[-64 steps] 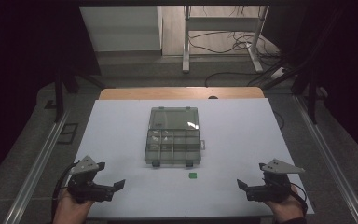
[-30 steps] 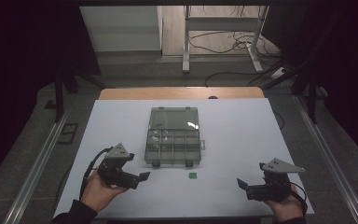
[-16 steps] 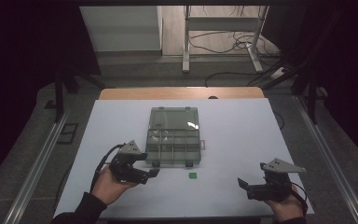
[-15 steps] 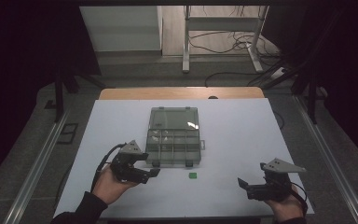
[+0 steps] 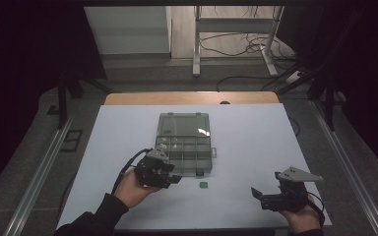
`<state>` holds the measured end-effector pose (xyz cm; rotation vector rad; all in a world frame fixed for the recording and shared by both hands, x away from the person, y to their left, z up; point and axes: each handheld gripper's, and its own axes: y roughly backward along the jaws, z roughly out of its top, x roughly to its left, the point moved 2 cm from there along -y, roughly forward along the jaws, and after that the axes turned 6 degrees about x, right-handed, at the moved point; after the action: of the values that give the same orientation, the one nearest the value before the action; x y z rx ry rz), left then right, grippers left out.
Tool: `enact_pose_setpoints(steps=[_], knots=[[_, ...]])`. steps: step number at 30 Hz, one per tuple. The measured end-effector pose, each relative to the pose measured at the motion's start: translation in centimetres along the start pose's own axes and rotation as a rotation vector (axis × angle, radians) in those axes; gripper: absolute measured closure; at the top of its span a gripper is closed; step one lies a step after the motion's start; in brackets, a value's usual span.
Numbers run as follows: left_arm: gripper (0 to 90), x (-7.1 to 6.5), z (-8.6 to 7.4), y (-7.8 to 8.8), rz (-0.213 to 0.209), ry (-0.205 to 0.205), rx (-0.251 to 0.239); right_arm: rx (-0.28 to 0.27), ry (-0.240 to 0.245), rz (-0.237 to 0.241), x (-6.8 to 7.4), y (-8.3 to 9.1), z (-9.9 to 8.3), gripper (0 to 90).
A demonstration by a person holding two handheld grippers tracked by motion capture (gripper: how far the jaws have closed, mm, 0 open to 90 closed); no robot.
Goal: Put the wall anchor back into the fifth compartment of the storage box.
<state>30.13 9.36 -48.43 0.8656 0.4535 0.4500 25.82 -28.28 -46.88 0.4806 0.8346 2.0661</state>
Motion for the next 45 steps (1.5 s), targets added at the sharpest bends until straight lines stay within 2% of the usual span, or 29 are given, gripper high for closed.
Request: enact_pose_setpoints(steps=[7,11,12,13,17,25,29,32,40,45], knots=[[61.9,-0.4,1.1,-1.9,-0.016,-0.036,0.042,0.004,0.002,0.001,0.0,0.0,0.0,0.0],[69.0,-0.6,1.7,-2.9,-0.016,-0.042,0.066,0.006,0.006,0.002,0.1,0.0,0.0,0.0],[69.9,-0.7,1.8,-3.3,-0.014,-0.034,0.064,0.007,0.007,0.003,0.1,0.0,0.0,0.0],[70.7,-0.6,1.9,-3.5,-0.017,-0.045,0.077,0.007,0.007,0.004,0.1,0.0,0.0,0.0],[72.4,-0.7,2.4,-4.5,-0.051,-0.035,0.082,0.011,0.011,0.004,0.1,-0.1,0.0,0.0],[74.1,-1.0,3.3,-6.4,-0.058,-0.069,0.106,0.019,0.019,0.008,0.2,-0.1,-0.1,0.0],[76.4,-1.4,3.6,-7.2,-0.059,-0.084,0.117,0.019,0.022,0.01,0.2,-0.1,-0.1,0.0],[78.7,-1.6,3.9,-7.8,-0.043,-0.115,0.138,0.019,0.023,0.01,0.2,-0.1,-0.1,0.0],[83.9,-1.7,3.9,-8.6,-0.025,-0.117,0.144,0.027,0.026,0.017,0.3,-0.1,-0.1,0.0],[83.9,-1.6,3.9,-9.0,-0.013,-0.124,0.15,0.028,0.029,0.019,0.3,-0.1,-0.1,0.0]])
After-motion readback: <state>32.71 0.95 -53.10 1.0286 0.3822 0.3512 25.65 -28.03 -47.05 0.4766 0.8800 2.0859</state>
